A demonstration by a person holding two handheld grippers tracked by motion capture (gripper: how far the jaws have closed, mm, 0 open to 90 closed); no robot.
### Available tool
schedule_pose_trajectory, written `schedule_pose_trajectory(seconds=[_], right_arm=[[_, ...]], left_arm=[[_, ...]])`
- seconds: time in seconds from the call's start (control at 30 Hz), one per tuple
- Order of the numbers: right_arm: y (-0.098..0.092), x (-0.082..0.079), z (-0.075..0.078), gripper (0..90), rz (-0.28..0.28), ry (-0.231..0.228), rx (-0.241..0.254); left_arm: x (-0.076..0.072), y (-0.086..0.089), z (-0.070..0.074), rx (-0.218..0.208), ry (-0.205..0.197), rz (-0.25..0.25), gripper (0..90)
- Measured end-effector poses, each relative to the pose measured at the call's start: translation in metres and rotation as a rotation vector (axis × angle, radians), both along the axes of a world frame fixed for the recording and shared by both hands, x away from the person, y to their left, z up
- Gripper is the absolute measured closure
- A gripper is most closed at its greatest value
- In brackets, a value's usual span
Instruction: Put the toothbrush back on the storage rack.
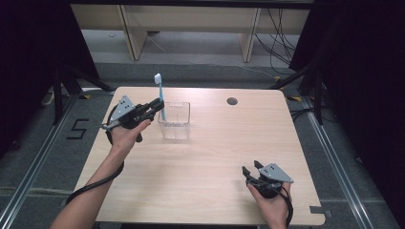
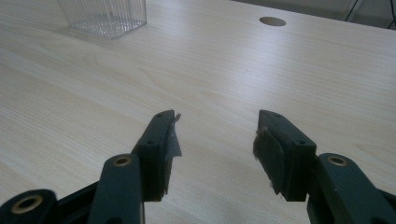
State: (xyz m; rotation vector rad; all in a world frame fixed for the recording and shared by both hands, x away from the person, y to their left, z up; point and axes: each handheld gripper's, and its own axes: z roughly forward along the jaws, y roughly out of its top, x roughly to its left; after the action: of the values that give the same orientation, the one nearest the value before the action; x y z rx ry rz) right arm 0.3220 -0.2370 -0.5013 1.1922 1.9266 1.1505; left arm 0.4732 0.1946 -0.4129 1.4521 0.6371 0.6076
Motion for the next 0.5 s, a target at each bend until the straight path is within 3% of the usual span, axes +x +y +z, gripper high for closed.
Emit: schedule_pose_trajectory(seconds=[0.1,0.3,0.37,0.5], right_arm=[[0.001,0.000,0.001,48.4,0.005,0.014,0.015],[0.000,0.000,0.001,48.3,0.002,-0.004,0.000],[0.001,-0.001,0.001,48.4,0.003,0.012,0.018],[0.001,0.000,0.001,48.3,0.003,-0.002,0.002]], left_arm=[[0.004,0.001,-0.003,-0.002,0.000,0.006,78.1],[0.008,0.003,-0.008,0.003,0.005,0.014,78.1],[0.009,0.003,-0.008,0.002,0.005,0.016,78.1],[0.011,0.004,-0.010,0.009,0.005,0.022,78.1]])
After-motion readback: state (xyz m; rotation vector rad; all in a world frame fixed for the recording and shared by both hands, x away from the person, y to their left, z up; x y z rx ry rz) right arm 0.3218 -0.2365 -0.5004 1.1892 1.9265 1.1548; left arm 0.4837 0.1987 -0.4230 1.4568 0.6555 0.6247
